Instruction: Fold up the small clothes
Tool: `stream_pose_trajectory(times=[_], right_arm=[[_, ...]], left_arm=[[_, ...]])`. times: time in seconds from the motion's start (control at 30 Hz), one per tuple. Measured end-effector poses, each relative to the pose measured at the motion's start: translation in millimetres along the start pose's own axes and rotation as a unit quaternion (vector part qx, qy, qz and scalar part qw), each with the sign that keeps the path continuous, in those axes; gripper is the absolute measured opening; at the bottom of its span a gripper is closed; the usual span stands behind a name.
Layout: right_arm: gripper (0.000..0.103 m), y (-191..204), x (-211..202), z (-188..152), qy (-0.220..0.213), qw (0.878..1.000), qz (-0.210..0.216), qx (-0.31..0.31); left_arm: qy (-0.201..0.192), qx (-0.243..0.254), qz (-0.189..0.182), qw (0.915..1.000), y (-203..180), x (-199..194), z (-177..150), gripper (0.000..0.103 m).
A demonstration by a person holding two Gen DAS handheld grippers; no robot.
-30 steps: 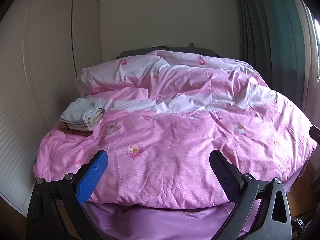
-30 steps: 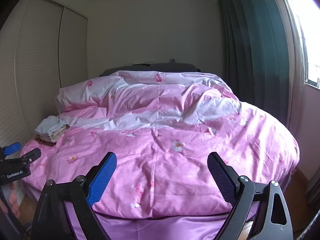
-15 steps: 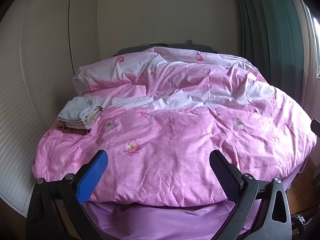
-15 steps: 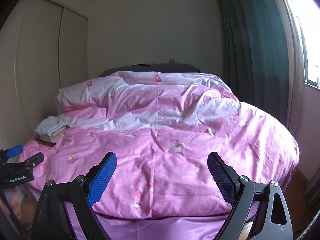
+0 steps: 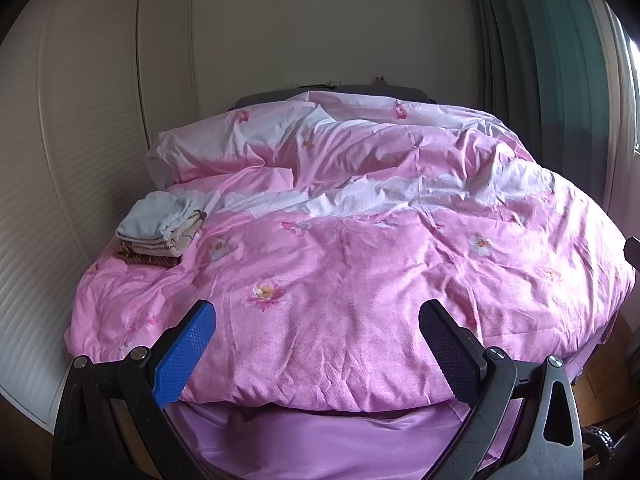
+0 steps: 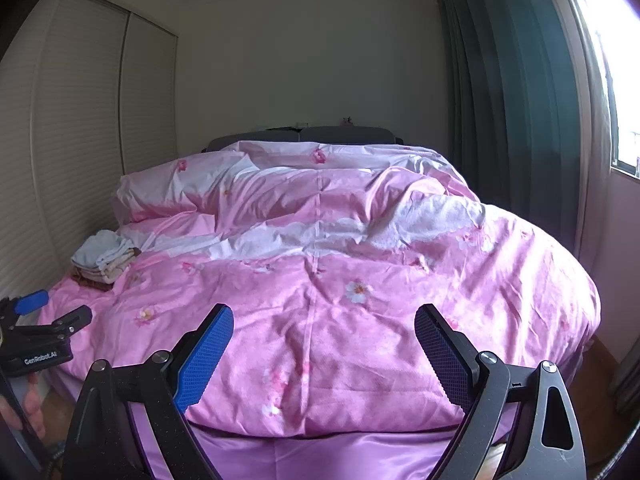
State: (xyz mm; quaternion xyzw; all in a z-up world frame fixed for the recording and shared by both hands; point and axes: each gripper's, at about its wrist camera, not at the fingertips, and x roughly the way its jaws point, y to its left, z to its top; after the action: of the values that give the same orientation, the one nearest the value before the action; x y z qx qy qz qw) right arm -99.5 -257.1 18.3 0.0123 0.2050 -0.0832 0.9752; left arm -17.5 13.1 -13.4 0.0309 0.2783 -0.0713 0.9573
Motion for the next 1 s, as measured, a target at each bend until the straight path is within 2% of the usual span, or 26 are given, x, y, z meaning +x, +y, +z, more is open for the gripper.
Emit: stream_pose_trajectory(times=[1.0], right_arm=[[0.093,3.9,2.0,-0.9,0.002,1.0,0.006,-0.004]], left_arm=[[0.003,0.001,-0.002,1.0,-0.5,2.8,1.7,0.103]])
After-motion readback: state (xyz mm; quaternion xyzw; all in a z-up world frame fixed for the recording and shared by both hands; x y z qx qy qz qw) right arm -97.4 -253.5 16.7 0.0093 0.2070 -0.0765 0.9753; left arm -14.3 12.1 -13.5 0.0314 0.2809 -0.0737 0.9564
